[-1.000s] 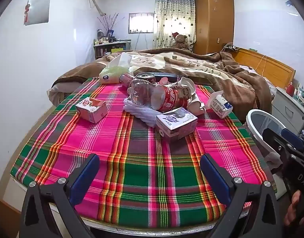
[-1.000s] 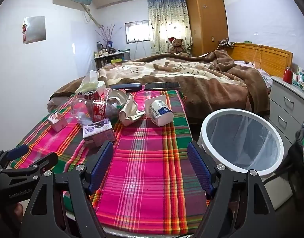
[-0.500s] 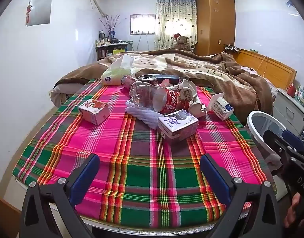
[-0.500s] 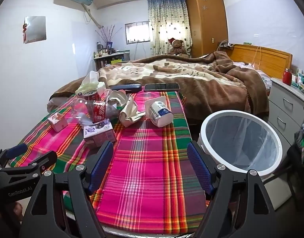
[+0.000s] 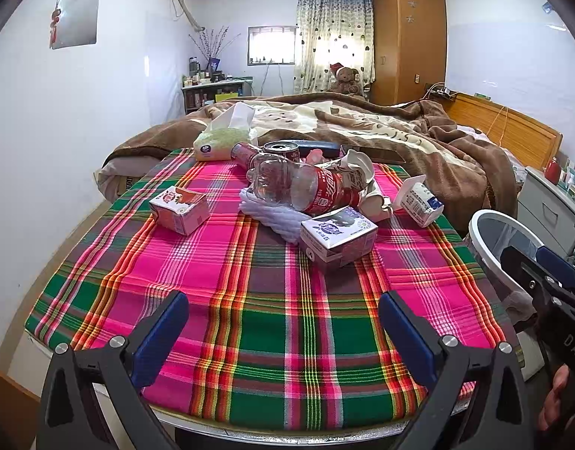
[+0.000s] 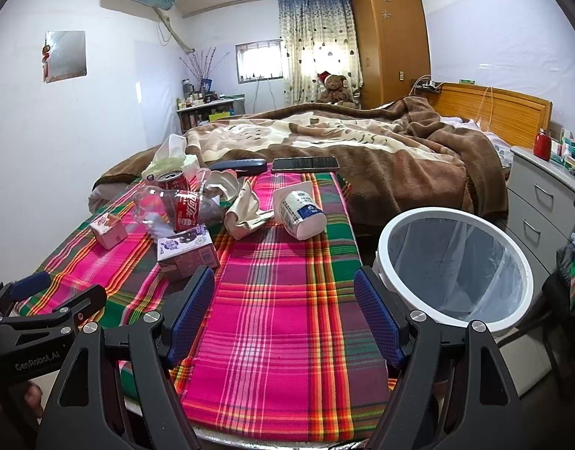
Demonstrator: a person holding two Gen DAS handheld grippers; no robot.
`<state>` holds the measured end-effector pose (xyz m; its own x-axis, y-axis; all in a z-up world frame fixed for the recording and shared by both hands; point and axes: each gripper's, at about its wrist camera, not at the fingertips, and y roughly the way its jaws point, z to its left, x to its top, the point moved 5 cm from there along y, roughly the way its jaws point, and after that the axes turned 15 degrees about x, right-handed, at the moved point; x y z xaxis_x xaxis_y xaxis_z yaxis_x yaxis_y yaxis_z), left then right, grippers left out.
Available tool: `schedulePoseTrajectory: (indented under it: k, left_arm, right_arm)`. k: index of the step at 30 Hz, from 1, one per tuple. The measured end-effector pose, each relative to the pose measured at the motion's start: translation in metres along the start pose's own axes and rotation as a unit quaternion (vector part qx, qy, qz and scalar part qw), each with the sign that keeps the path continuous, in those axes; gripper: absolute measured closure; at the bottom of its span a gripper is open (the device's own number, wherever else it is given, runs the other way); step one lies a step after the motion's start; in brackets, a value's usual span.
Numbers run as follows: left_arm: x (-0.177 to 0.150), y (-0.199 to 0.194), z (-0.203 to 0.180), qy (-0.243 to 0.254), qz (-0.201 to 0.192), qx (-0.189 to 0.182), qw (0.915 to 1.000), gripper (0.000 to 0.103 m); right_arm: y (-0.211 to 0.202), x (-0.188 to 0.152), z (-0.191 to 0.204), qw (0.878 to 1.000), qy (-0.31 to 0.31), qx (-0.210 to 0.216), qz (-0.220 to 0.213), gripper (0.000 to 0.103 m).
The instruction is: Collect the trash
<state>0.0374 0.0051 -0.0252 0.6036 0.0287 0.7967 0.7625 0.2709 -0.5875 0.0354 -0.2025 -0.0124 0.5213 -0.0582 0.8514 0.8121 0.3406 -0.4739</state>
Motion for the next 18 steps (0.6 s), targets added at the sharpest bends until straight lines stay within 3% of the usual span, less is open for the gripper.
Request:
schedulePoseTrajectory:
  k: [18]
  left_arm:
    - [-0.0010,0.0003,0.0010,0.000,0.000,0.002,1.0000,0.000]
  right_arm:
    - [-0.0006,0.0013,0.0008,1.000,-0.002,-0.001,0.000,0.025]
